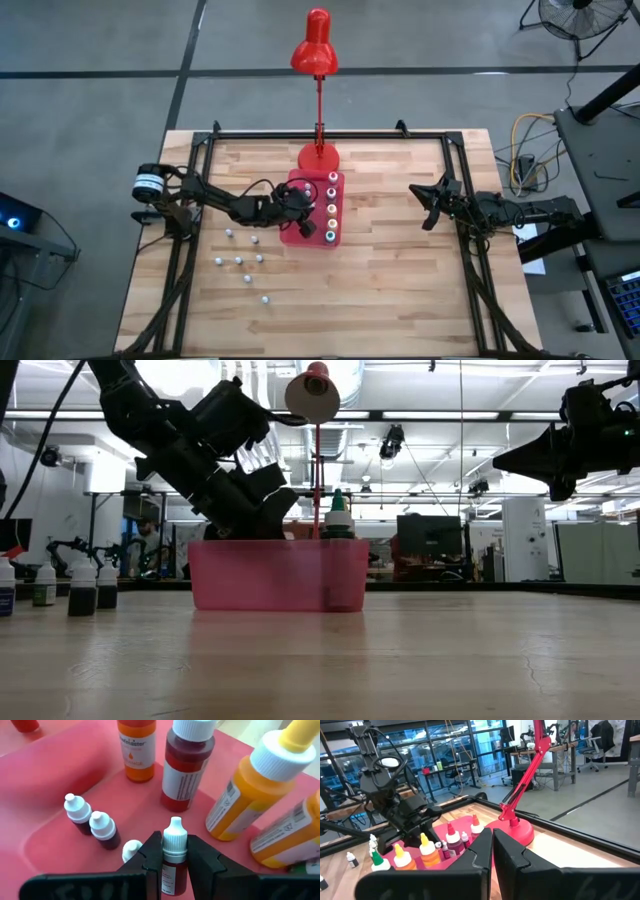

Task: Pick & Place food coloring
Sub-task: Put the small orange food coloring bottle into the pink bin

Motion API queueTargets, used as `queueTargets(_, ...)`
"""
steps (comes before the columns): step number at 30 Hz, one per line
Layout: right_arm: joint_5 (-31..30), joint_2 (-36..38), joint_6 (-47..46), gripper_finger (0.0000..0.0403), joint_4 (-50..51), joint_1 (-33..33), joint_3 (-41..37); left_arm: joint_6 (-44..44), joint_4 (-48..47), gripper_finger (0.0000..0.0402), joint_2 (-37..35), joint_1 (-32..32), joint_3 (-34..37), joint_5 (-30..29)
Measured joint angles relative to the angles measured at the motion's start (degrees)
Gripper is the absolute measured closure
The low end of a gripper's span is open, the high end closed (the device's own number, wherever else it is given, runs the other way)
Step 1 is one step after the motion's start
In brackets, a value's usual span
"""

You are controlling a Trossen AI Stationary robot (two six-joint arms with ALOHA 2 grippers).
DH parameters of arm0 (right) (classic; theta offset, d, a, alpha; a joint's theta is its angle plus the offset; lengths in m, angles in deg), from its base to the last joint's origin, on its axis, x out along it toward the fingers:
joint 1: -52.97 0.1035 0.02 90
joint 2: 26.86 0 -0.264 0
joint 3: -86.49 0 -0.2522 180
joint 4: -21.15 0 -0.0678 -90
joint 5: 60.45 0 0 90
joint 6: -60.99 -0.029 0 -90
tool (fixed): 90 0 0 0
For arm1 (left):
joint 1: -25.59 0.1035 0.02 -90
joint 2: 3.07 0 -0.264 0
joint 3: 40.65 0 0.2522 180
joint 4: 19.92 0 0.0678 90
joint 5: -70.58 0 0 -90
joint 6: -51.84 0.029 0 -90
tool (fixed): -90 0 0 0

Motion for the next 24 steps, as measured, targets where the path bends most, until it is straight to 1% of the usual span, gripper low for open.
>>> queueTargets(11, 0.0, 0.0, 0.0, 0.0394, 0.0, 0.0, 0.0, 0.0, 2.1, 0.0362, 0.0, 0.0, 0.0, 1.2)
queueTargets(17, 0.0, 0.0, 0.0, 0.0394, 0.0, 0.0, 0.0, -1.4, 1.9, 0.0362, -1.6, -1.8, 0.1, 1.2)
queueTargets(21, 0.0, 0.0, 0.0, 0.0394, 0.0, 0.0, 0.0, -1.4, 2.3, 0.0364, -4.1, -3.0, 1.0, -1.1)
queueTargets(24, 0.0, 0.0, 0.0, 0.0394, 0.0, 0.0, 0.0, -2.4, 5.7, 0.0364, -5.7, -4.2, 3.3, -3.7)
